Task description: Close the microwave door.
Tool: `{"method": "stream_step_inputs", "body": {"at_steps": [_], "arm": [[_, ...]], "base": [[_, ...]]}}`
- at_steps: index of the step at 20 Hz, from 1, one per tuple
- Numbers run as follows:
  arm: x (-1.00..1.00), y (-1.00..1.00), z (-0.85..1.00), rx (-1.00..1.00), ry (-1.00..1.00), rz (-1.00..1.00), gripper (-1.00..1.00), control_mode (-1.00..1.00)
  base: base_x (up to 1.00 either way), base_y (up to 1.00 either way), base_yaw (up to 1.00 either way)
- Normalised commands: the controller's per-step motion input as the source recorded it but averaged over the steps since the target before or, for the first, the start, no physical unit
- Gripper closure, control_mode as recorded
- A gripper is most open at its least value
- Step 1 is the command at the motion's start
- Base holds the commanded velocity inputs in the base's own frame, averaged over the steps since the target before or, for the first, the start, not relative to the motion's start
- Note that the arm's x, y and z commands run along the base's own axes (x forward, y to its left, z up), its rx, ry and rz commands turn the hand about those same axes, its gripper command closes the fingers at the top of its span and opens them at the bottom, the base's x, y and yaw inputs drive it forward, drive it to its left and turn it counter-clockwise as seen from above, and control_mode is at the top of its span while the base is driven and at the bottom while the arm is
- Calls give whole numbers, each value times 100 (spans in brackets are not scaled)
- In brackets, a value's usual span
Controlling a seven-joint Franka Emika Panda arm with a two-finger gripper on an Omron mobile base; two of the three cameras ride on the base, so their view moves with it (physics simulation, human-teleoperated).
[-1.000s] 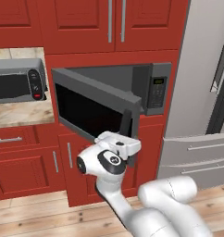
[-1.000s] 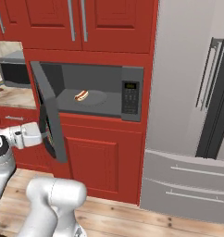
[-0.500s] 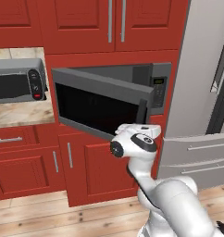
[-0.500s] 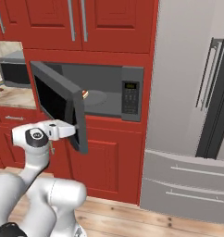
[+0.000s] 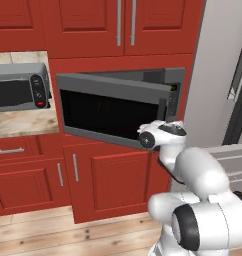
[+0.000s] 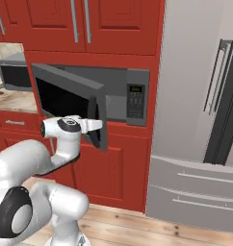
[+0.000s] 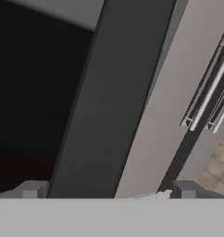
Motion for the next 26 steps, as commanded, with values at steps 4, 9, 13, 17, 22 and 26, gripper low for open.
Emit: {"method": "stream_step_inputs", "body": {"at_steps": [4, 9, 13, 17, 22, 26], "arm": [[87, -27, 11, 0, 20, 7, -100, -100], [68, -8, 45, 0, 17, 7, -100, -100], [54, -9, 58, 3, 17, 3, -100, -100], [64, 0, 45, 0, 19, 0, -100, -100], [74, 0, 25, 0, 22, 0, -100, -100], [65, 0, 15, 0, 17, 0, -100, -100]], "base": [[0, 0, 0], [0, 0, 0], [0, 0, 0], [0, 0, 0], [0, 0, 0], [0, 0, 0]]}}
